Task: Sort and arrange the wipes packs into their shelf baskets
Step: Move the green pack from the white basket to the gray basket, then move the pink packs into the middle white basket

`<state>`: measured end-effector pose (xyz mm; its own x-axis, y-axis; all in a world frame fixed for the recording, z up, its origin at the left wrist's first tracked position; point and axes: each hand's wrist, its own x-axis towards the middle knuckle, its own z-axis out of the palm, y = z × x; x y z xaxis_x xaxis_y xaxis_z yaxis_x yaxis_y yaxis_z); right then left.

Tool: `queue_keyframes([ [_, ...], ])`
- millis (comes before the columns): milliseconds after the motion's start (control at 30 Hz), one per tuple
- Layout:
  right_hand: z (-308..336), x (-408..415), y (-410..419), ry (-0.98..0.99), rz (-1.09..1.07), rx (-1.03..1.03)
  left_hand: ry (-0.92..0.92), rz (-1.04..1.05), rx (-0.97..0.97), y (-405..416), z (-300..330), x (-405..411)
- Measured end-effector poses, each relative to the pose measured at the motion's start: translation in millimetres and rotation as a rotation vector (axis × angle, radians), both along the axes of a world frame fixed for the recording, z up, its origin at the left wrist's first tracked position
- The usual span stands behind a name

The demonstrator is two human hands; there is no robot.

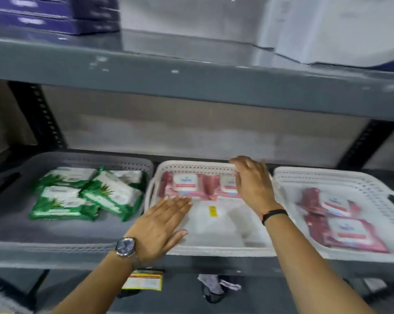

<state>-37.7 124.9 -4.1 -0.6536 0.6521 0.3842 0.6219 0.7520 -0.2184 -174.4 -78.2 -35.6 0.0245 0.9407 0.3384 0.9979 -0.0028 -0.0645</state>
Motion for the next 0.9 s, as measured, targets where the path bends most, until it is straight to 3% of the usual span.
queue_keyframes([
  [167,-12.0,112.5,55.9,-0.298,-0.372,-0.231,0.022,-0.133,0.015,59.6,-7.6,76.2],
  [267,-26.7,168.2,78.4,-0.442,-0.466,-0.39,0.055,-0.177,-0.022,90.5,-15.0,117.1],
  [467,-34.3,217.4,112.7,-0.607,-0.2,-0.535,0.11,-0.212,-0.138,121.2,-27.6,157.0],
  [600,-35.8,231.0,126.0,-0.753,-0.208,-0.501,0.151,-0.215,-0.225,123.8,-29.8,157.3],
  [767,-46.2,238.9,121.3,-0.77,-0.191,-0.424,0.197,-0.204,-0.242,124.4,-31.6,157.4],
  [900,-32.0,235.2,112.3,-0.663,-0.223,-0.444,0.233,-0.205,-0.247,121.9,-30.4,156.1],
])
